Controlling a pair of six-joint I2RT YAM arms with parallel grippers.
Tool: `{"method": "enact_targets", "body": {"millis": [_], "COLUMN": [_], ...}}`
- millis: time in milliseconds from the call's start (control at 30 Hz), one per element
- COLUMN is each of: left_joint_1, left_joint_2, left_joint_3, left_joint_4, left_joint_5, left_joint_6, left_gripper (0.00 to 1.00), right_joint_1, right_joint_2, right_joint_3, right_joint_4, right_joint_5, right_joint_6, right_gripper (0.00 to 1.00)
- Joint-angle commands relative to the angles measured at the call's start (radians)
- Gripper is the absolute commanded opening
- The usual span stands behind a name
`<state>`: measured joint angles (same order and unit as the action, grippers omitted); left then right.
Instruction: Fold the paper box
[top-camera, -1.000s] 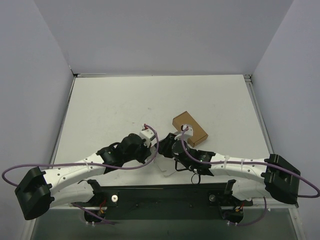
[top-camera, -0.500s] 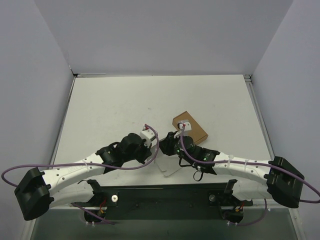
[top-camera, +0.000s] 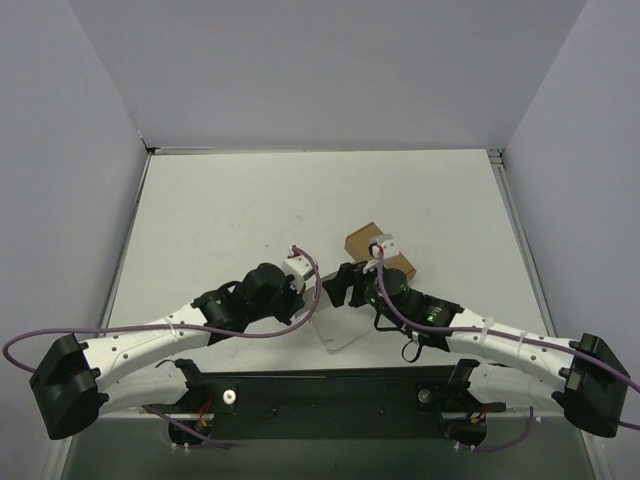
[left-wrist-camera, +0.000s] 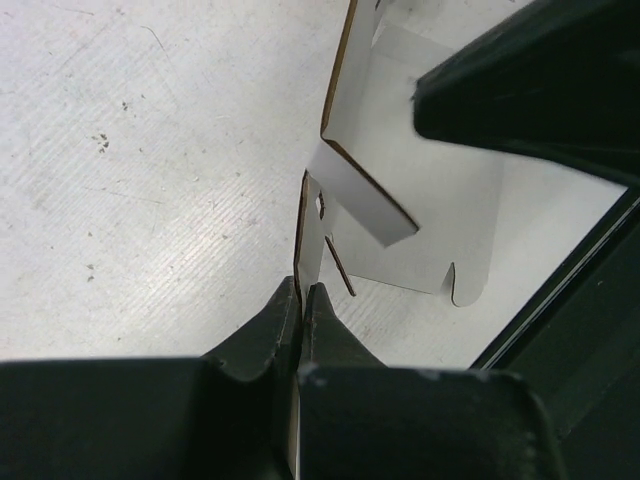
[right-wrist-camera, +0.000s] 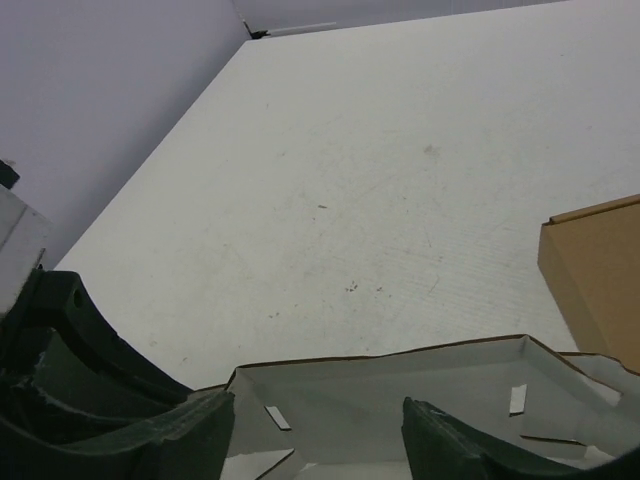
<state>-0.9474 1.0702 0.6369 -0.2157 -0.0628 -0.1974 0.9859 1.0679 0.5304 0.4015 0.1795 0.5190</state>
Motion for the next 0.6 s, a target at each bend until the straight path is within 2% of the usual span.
{"method": "enact_targets", "body": {"millis": [0, 100, 200, 233, 400, 433, 567], "left_joint_1": [-0.014, -0.033, -0.074, -0.088, -0.158, -0.174, -0.191], "left_joint_2": [0.014, 0.027, 0.034, 0.033, 0.027, 0.02, 0.001], "left_joint_3": [0.041, 0.05, 0.06, 0.058, 0.031, 0.026, -0.017], "left_joint_4": [-0.024, -0.027, -0.051, -0.051, -0.031, -0.025, 0.024], "left_joint_5": [-0.035, -0.046, -0.147, -0.19, -0.272, -0.279, -0.261], "left_joint_6": [0.067, 0.113, 0.15, 0.157, 0.236, 0.248, 0.35], "left_gripper": [0.0, 0.0, 0.0, 0.0, 0.0, 0.0, 0.0], "right_joint_1": [-0.012, -0.041, -0.088, -0.095, -0.099, -0.099, -0.099], "right_joint_2": [-0.143, -0.219, -0.285, -0.298, -0.301, -0.293, -0.257], "right_joint_3": [0.017, 0.025, 0.045, 0.042, 0.031, 0.042, 0.095], "right_joint_4": [-0.127, -0.241, -0.401, -0.452, -0.451, -0.446, -0.368], "right_joint_5": [0.031, 0.032, 0.08, 0.087, 0.034, 0.031, 0.002], "right_joint_6": [-0.02, -0.008, 0.172, 0.284, 0.453, 0.455, 0.178], "right_gripper": [0.72, 0.77, 0.75, 0.75, 0.76, 0.76, 0.76]}}
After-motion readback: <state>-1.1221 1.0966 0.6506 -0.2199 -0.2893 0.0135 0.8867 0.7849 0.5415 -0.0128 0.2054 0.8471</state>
